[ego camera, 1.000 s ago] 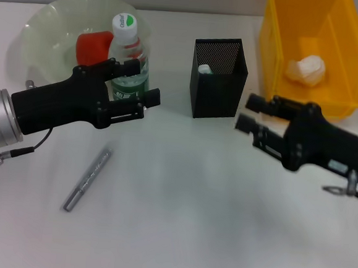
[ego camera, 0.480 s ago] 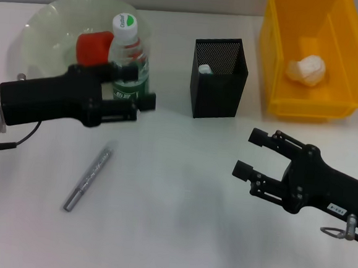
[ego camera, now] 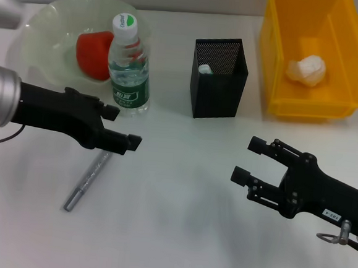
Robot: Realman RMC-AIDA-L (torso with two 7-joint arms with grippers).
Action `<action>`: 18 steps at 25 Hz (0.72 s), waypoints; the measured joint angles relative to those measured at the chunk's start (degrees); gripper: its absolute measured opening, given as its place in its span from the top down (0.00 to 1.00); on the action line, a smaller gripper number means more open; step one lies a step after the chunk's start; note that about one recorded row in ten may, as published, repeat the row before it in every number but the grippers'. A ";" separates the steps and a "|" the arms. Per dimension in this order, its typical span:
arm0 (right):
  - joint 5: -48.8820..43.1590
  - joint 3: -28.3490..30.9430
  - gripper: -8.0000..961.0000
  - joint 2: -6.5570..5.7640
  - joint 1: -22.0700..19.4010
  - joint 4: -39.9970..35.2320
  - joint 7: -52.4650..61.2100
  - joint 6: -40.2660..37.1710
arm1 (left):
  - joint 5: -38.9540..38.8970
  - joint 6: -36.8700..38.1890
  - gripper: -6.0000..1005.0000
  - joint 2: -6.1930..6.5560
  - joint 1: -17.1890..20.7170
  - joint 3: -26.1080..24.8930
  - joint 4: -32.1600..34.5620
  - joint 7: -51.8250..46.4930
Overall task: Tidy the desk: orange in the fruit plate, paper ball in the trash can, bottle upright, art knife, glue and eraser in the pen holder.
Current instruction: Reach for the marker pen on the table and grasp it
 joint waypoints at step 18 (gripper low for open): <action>0.41 0.27 0.20 0.04 0.35 0.52 -4.59 0.20 | 22.44 -3.55 0.20 -0.50 -10.16 19.49 -0.34 -25.96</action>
